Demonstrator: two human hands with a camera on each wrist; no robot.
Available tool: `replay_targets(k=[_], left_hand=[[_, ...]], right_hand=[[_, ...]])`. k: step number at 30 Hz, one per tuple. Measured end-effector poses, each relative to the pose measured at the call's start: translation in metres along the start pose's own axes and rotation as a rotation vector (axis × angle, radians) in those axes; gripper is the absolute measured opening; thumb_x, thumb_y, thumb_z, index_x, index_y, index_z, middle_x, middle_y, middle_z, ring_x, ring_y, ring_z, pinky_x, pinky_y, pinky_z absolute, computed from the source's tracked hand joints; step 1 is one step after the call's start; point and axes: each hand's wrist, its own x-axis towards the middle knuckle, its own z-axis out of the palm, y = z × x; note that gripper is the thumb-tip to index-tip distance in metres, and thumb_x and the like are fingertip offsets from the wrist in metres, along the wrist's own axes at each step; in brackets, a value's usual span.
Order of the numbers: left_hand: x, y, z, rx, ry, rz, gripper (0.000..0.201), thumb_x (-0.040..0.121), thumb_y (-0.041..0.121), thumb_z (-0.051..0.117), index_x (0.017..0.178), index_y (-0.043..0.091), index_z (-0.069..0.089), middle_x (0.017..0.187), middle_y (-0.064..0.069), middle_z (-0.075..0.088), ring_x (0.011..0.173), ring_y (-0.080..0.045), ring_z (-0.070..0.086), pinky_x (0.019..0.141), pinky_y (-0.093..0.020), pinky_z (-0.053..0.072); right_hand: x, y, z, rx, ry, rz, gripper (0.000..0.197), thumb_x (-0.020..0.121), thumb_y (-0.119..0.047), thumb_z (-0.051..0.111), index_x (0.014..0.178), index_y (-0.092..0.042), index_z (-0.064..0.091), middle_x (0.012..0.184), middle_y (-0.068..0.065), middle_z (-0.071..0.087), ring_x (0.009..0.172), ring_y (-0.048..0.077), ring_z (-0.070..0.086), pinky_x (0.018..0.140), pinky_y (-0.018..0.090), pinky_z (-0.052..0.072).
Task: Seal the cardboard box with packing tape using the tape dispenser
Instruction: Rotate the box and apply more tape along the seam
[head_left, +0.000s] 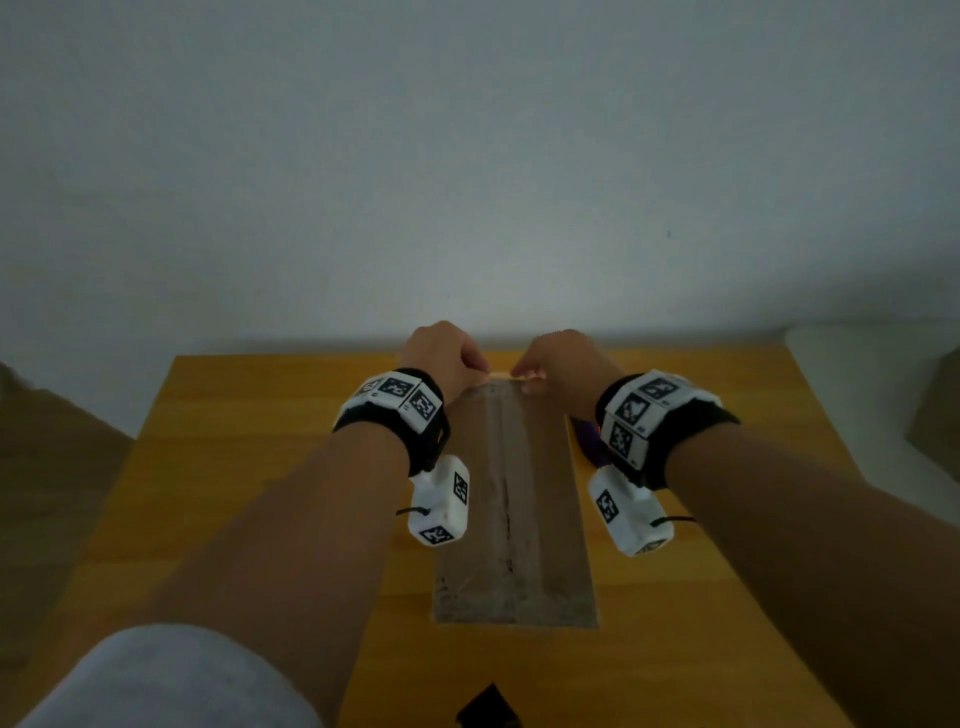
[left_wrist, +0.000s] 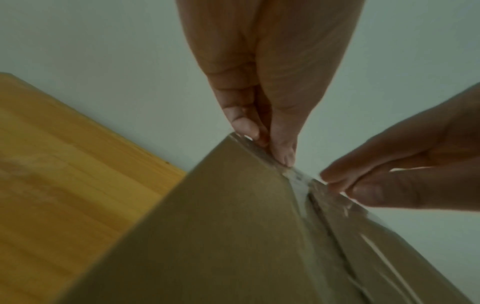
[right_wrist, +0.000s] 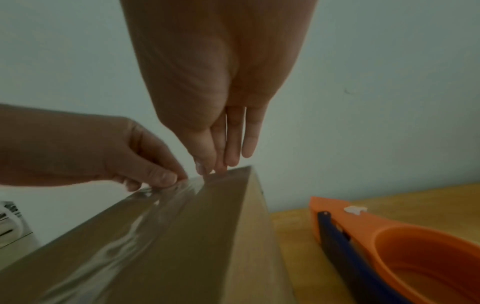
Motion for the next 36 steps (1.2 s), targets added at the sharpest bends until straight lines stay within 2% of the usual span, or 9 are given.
replay_targets(k=[3, 6, 10, 14, 19, 25, 29, 32, 36], left_hand=[[0.002, 0.001, -0.001, 0.006, -0.033, 0.010, 0.017, 0.080, 0.020, 0.074, 0.095, 0.016, 0.078, 0.100, -0.003, 0.075, 0.095, -0.017, 0.067, 0.079, -0.020, 0.045], [0.003, 0.000, -0.001, 0.017, -0.075, 0.020, 0.016, 0.083, 0.021, 0.071, 0.097, 0.017, 0.077, 0.103, -0.004, 0.074, 0.096, -0.017, 0.066, 0.078, -0.022, 0.045], [0.001, -0.003, 0.000, 0.020, -0.097, 0.029, 0.015, 0.085, 0.024, 0.068, 0.094, 0.017, 0.078, 0.099, -0.004, 0.075, 0.094, -0.018, 0.066, 0.075, -0.022, 0.044], [-0.002, -0.012, -0.005, 0.031, -0.111, 0.030, 0.018, 0.085, 0.026, 0.069, 0.096, 0.015, 0.078, 0.100, -0.005, 0.075, 0.095, -0.019, 0.067, 0.080, -0.025, 0.050], [-0.007, -0.028, -0.009, -0.010, -0.064, -0.038, 0.015, 0.083, 0.026, 0.071, 0.089, 0.014, 0.078, 0.098, -0.004, 0.076, 0.093, -0.018, 0.068, 0.085, -0.031, 0.054], [-0.014, -0.027, -0.006, -0.019, 0.041, -0.143, 0.020, 0.078, 0.031, 0.075, 0.077, 0.011, 0.078, 0.073, -0.002, 0.071, 0.062, -0.011, 0.060, 0.066, -0.026, 0.051], [-0.014, -0.016, -0.011, 0.010, 0.003, -0.221, 0.023, 0.077, 0.032, 0.076, 0.074, 0.009, 0.077, 0.074, -0.005, 0.073, 0.072, -0.017, 0.068, 0.070, -0.027, 0.054], [-0.010, -0.018, -0.015, -0.128, -0.062, -0.349, 0.014, 0.076, 0.022, 0.078, 0.079, 0.007, 0.078, 0.080, -0.006, 0.076, 0.077, -0.018, 0.073, 0.080, -0.033, 0.059], [-0.012, -0.020, -0.014, -0.219, -0.034, -0.417, 0.011, 0.073, 0.016, 0.081, 0.072, 0.006, 0.076, 0.073, -0.009, 0.075, 0.073, -0.020, 0.074, 0.076, -0.037, 0.061]], right_hand=[[0.005, -0.006, 0.007, -0.014, -0.060, 0.015, 0.037, 0.089, -0.022, 0.059, 0.126, -0.017, 0.063, 0.128, 0.008, 0.062, 0.119, 0.028, 0.056, 0.096, 0.036, 0.044], [0.006, -0.009, 0.009, 0.001, -0.071, 0.008, 0.026, 0.088, -0.014, 0.056, 0.110, -0.012, 0.070, 0.114, 0.013, 0.067, 0.107, 0.032, 0.061, 0.078, 0.033, 0.043], [0.007, -0.006, 0.013, 0.080, -0.036, 0.054, 0.025, 0.088, -0.016, 0.060, 0.110, -0.012, 0.073, 0.113, 0.012, 0.071, 0.105, 0.029, 0.065, 0.093, 0.039, 0.051], [0.008, -0.005, 0.010, 0.127, -0.029, 0.120, 0.025, 0.086, -0.021, 0.067, 0.107, -0.010, 0.074, 0.110, 0.011, 0.072, 0.104, 0.026, 0.066, 0.093, 0.038, 0.053], [0.000, 0.004, 0.001, 0.107, 0.000, 0.159, 0.027, 0.088, -0.025, 0.064, 0.101, -0.005, 0.076, 0.105, 0.011, 0.073, 0.101, 0.025, 0.067, 0.086, 0.031, 0.050], [-0.015, 0.014, 0.001, 0.107, 0.033, 0.263, 0.029, 0.090, -0.027, 0.061, 0.089, -0.003, 0.076, 0.092, 0.011, 0.075, 0.090, 0.025, 0.069, 0.079, 0.030, 0.053], [-0.017, 0.010, 0.003, 0.160, 0.043, 0.333, 0.027, 0.092, -0.013, 0.053, 0.091, 0.004, 0.075, 0.093, 0.017, 0.074, 0.089, 0.027, 0.071, 0.080, 0.036, 0.058], [-0.016, 0.009, 0.006, 0.229, 0.070, 0.388, 0.024, 0.091, -0.007, 0.052, 0.094, 0.004, 0.073, 0.092, 0.017, 0.074, 0.087, 0.027, 0.071, 0.079, 0.039, 0.059], [-0.015, 0.011, 0.012, 0.325, 0.053, 0.438, 0.021, 0.089, -0.005, 0.055, 0.094, 0.006, 0.073, 0.091, 0.018, 0.075, 0.086, 0.028, 0.073, 0.078, 0.042, 0.060]])
